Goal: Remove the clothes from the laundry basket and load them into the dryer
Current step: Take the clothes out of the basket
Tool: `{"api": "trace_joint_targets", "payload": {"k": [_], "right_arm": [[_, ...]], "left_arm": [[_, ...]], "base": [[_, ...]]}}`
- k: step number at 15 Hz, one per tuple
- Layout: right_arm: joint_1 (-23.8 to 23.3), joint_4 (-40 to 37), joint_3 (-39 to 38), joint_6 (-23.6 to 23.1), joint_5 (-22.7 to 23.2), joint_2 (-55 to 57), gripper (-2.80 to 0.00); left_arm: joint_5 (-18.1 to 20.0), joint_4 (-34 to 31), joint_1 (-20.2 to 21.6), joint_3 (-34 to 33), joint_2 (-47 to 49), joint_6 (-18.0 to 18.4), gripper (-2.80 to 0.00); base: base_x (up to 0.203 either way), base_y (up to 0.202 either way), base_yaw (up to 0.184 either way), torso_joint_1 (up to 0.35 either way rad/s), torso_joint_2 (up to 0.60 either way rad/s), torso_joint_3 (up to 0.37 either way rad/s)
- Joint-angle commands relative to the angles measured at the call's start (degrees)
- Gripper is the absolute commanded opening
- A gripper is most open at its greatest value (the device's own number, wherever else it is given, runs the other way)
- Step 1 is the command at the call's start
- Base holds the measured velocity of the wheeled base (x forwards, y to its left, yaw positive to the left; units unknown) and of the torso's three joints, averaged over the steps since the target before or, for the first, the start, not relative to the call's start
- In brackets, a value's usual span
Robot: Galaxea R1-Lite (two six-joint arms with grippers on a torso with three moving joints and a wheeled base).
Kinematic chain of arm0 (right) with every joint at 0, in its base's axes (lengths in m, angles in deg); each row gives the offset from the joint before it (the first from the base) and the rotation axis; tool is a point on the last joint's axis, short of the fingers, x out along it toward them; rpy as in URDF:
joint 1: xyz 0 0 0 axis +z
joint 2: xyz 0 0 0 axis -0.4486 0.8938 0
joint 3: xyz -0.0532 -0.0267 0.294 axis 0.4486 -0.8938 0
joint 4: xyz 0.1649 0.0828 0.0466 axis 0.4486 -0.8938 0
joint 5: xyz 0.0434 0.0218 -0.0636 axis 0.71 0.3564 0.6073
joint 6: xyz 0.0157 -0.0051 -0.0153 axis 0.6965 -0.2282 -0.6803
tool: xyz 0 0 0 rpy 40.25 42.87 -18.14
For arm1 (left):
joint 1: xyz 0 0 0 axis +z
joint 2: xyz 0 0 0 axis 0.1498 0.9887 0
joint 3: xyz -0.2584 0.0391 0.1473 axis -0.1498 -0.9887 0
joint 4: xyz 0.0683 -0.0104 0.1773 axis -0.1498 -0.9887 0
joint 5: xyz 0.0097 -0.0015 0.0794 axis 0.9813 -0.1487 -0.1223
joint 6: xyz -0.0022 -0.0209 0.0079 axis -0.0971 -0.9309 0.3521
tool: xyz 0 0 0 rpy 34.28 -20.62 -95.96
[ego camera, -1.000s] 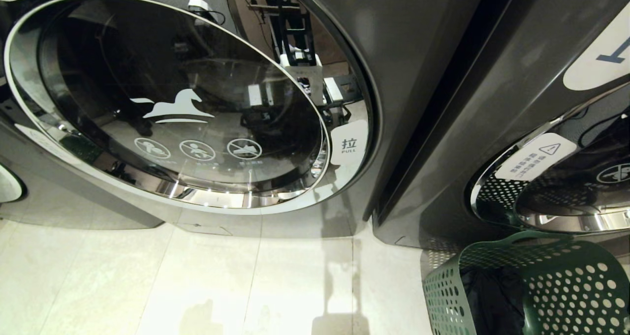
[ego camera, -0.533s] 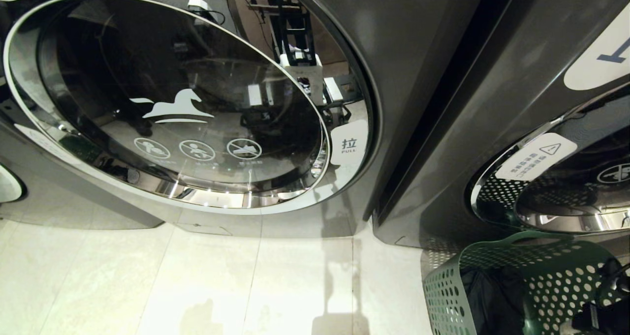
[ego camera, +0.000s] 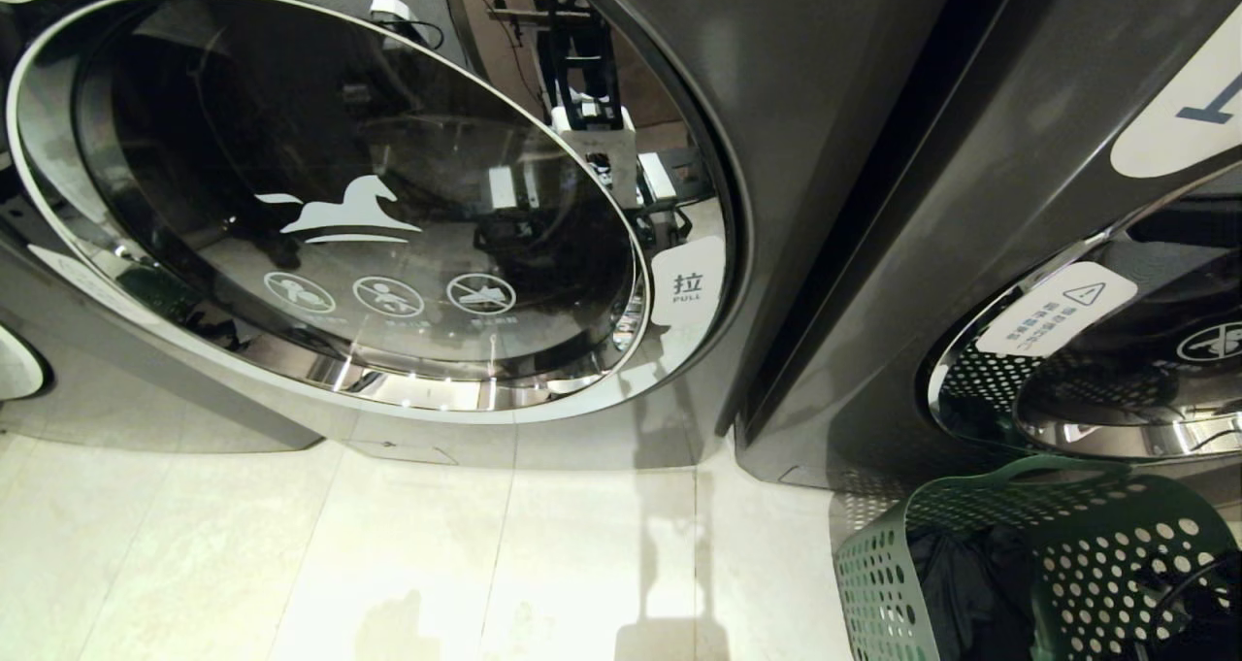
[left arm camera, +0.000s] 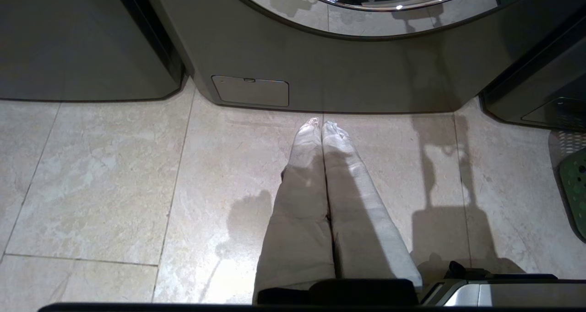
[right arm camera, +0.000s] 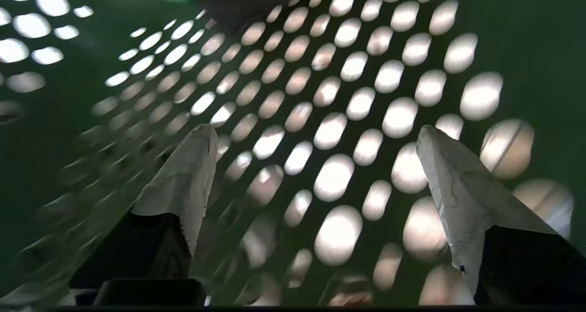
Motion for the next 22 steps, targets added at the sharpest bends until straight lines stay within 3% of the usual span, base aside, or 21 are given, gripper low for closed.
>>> {"api": "trace_joint_targets", "payload": {"k": [1, 4, 9, 15, 22], "right_arm": [[-0.27, 3.18, 1.46, -2.62, 0.57, 6.19, 0.0], [0.33, 8.24, 1.57, -5.26, 7.45, 8.03, 0.0], [3.72, 22.98, 0.44, -4.73, 11.84, 13.58, 0.0], [8.65, 45.55, -0.63, -4.23, 13.83, 22.92, 0.0], [9.07, 54.68, 8.62, -4.3, 13.92, 32.71, 0.0]], "left_arm": [[-0.01, 0.02, 0.0, -0.01, -0.11, -0.01, -2.8], [-0.09, 0.02, 0.0, -0.01, -0.11, -0.01, -2.8], [-0.01, 0.02, 0.0, -0.01, -0.11, -0.01, -2.8], [-0.1, 0.02, 0.0, -0.01, -0.11, -0.01, -2.8], [-0.01, 0.02, 0.0, -0.01, -0.11, -0.01, -2.8]], "base": [[0.0, 0.0, 0.0, 0.0, 0.0, 0.0], [0.0, 0.0, 0.0, 0.0, 0.0, 0.0], [0.0, 0.0, 0.0, 0.0, 0.0, 0.0], [0.0, 0.0, 0.0, 0.0, 0.0, 0.0], [0.0, 0.0, 0.0, 0.0, 0.0, 0.0]]}}
